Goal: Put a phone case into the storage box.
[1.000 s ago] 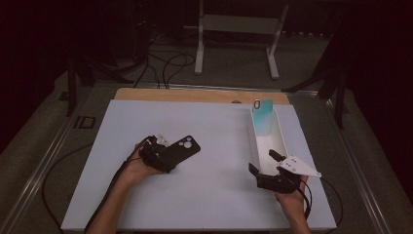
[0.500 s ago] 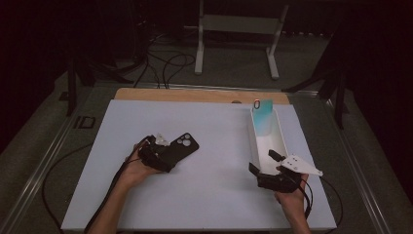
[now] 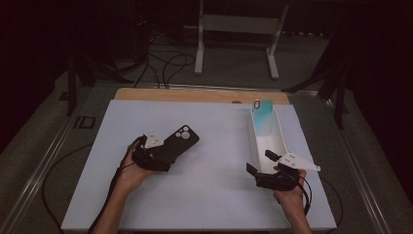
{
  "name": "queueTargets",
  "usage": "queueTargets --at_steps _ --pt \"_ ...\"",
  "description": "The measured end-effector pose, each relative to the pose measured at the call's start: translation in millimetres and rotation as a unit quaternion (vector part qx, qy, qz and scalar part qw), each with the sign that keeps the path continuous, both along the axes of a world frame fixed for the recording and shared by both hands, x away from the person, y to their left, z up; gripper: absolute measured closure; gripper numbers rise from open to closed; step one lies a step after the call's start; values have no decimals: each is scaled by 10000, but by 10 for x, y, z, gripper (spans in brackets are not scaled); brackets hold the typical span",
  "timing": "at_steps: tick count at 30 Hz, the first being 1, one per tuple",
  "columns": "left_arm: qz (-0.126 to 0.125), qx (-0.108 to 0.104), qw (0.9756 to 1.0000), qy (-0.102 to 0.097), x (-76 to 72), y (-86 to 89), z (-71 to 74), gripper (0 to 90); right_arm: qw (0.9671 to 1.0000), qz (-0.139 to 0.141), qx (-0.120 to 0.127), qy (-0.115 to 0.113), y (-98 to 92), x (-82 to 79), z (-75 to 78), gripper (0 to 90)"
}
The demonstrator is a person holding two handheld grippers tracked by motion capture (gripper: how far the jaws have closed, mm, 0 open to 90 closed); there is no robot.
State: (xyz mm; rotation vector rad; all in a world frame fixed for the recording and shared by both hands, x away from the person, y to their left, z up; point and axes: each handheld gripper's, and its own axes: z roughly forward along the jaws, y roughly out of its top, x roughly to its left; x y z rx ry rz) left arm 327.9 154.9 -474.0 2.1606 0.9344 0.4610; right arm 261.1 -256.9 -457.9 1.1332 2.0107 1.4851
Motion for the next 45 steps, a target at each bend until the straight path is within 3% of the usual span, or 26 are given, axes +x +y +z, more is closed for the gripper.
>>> queueTargets --at_steps 5,12,21,25,31,35,37,38,40,45 --pt "-60 -126 9998 -126 -37 -20 114 157 9998 106 120 111 30 64 74 83" --pt "-199 -150 9994 -245 -82 -120 202 157 9997 193 134 83 118 147 190 83" --pt "-311 -347 9976 -521 -159 -200 367 157 9981 522 167 275 260 287 278 83" --pt "-453 -458 9957 -671 -196 -254 480 157 9969 649 211 393 359 376 333 83" --pt "-660 -530 9937 -729 -243 -343 564 156 9948 787 250 602 470 460 394 84" --pt "-798 -641 9911 -847 -300 -414 616 156 9926 916 420 673 553 496 436 96" --pt "-944 -751 9888 -882 -330 -462 640 155 9909 998 557 713 609 516 464 130" --pt "-944 -751 9888 -882 -330 -462 640 155 9904 1017 598 720 628 521 473 134" --pt "-1050 -827 9866 -932 -338 -511 638 154 9901 1029 593 751 674 529 488 150" --pt "-1136 -888 9846 -990 -351 -610 628 153 9865 1176 732 877 775 543 503 256"
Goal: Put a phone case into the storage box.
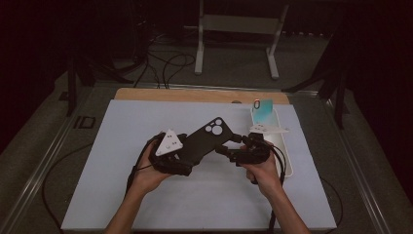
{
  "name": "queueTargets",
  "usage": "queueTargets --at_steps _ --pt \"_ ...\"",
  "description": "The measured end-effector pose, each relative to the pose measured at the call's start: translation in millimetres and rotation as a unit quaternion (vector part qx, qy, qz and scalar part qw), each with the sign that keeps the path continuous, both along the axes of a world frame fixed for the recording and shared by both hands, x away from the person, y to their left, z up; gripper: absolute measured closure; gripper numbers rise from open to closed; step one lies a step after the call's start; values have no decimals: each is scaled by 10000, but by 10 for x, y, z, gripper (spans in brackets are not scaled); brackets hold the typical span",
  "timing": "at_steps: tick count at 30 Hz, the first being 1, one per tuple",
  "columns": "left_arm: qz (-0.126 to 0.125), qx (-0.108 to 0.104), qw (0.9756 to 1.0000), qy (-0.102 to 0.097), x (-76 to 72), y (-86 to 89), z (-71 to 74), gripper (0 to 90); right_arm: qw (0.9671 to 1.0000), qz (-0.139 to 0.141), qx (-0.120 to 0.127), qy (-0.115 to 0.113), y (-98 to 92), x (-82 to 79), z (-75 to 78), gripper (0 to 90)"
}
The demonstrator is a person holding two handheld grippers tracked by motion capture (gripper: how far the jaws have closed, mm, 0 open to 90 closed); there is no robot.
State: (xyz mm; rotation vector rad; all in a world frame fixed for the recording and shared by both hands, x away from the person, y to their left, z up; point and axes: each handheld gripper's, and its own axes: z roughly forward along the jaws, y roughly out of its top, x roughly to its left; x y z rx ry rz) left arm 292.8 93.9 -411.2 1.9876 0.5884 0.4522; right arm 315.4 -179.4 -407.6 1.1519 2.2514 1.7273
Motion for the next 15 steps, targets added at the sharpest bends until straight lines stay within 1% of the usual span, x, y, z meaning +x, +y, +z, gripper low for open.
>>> queueTargets --at_steps 2,3,4,5,6,8,9,11,12,14,15 --pt "14 5 10000 -22 -5 -20 -1 153 9999 29 90 51 22 13 -4 331" --pt "20 5 10000 -40 -6 -40 -4 153 9999 29 90 51 22 13 -4 331" --pt "-9 36 10000 -70 -17 -81 -12 153 9997 98 187 157 45 26 -7 400" --pt "-9 36 10000 -70 -17 -81 -12 153 9997 98 187 157 45 26 -7 400" --pt "43 166 9997 -173 -38 -132 -23 153 9995 130 221 209 80 30 -5 460" --pt "50 207 9996 -195 -43 -150 -28 153 9991 203 256 251 110 37 -8 525" --pt "67 240 9995 -209 -48 -166 -34 153 9991 203 256 251 110 37 -8 525" --pt "82 323 9992 -210 -49 -187 -50 153 9987 267 318 282 131 37 -8 596" --pt "77 335 9992 -188 -49 -191 -57 152 9986 306 341 261 140 32 -5 659" --pt "72 387 9991 -167 -49 -200 -69 150 9978 395 464 277 144 25 5 753" --pt "72 387 9991 -167 -49 -200 -69 148 9978 395 464 277 144 25 5 753"
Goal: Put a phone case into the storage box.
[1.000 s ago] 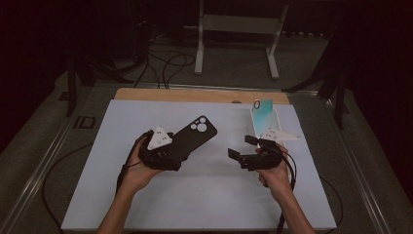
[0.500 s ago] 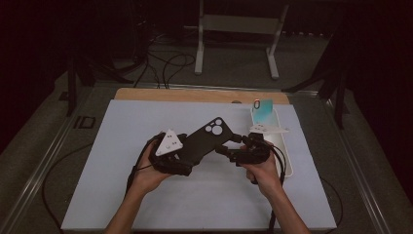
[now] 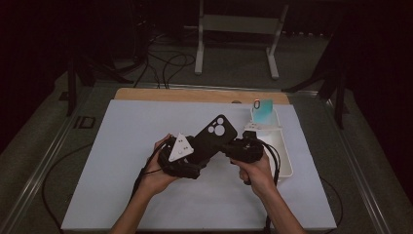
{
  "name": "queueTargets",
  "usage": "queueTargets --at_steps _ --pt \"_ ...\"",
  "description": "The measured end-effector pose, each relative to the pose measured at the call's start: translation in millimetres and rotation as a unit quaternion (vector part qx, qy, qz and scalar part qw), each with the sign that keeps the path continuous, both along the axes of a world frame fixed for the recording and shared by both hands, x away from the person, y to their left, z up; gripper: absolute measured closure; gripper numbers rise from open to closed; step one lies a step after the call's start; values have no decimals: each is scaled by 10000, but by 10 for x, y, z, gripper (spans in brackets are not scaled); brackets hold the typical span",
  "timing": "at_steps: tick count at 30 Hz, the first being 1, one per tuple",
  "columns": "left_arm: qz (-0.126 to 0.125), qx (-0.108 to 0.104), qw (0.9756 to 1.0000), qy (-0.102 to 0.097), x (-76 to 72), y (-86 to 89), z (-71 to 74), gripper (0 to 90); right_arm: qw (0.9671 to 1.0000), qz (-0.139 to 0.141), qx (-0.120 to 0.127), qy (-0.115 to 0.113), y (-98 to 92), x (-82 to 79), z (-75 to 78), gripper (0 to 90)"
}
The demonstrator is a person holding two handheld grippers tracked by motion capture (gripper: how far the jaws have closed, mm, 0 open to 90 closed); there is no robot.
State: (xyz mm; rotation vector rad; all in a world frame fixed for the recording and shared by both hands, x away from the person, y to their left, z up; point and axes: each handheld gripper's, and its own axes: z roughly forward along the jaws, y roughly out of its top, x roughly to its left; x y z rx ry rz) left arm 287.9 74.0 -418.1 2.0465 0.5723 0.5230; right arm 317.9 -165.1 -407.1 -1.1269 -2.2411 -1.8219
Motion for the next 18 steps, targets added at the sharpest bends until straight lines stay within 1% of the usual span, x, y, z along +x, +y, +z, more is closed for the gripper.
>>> queueTargets --at_steps 1,2,3,5,7,9,14,17,18 --pt "10 19 10000 54 4 -13 -16 144 9999 109 104 -14 10 -6 10 797" --pt "9 47 10000 86 9 -20 -23 141 9999 108 95 -24 15 -13 13 802" --pt "-29 38 9998 187 22 -25 -31 139 9999 128 95 -50 25 -18 13 806" --pt "-6 24 9998 179 22 -32 -47 135 9999 122 46 -95 44 -37 19 809" --pt "-28 28 9998 209 22 -32 -49 134 9998 122 27 -123 50 -43 21 810" --pt "-25 20 9998 194 16 -22 -49 132 9998 123 35 -183 58 -52 27 812" --pt "-32 -139 9996 240 20 38 -27 109 9995 92 64 -305 44 -71 43 815" --pt "-101 -286 9990 337 31 85 -19 85 9993 93 76 -366 30 -82 51 815" --pt "-112 -304 9988 363 35 102 -17 81 9992 99 81 -367 24 -84 52 815"
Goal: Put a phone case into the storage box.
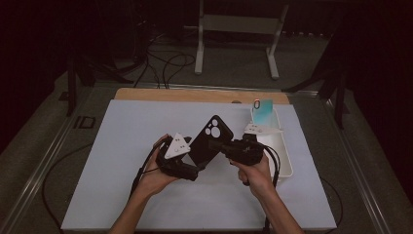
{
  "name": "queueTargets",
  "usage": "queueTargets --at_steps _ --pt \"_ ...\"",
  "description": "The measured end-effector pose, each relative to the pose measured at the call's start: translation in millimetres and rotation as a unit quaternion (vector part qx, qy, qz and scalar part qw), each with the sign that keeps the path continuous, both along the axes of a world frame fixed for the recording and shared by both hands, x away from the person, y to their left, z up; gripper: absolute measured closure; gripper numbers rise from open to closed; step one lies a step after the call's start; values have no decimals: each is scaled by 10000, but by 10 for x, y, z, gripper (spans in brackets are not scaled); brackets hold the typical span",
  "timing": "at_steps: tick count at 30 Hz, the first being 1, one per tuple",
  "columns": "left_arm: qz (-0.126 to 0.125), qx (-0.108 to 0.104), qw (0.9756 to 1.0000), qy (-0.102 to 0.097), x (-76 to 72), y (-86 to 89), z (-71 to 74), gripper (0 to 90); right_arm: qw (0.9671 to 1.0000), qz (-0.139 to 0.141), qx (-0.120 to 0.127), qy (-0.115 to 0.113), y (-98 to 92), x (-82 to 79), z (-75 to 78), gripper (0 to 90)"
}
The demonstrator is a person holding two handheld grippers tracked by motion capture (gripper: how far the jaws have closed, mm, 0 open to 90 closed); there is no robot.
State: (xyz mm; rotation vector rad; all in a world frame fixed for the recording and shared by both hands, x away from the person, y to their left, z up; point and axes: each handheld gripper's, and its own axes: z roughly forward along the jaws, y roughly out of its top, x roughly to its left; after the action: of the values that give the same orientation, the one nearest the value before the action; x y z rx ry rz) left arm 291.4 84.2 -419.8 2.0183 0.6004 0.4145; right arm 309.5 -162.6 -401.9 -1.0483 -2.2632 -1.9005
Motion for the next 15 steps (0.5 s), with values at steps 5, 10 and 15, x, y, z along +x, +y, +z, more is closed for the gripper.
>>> queueTargets --at_steps 5,10,15 --pt "-123 -167 9994 273 29 77 -6 55 9999 82 -15 -126 -21 -16 10 815" --pt "-433 -220 9979 428 28 102 -35 27 9987 387 -54 -329 6 -60 36 814" --pt "-824 -330 9939 654 26 101 -65 72 9958 757 -74 -510 69 -106 48 814"
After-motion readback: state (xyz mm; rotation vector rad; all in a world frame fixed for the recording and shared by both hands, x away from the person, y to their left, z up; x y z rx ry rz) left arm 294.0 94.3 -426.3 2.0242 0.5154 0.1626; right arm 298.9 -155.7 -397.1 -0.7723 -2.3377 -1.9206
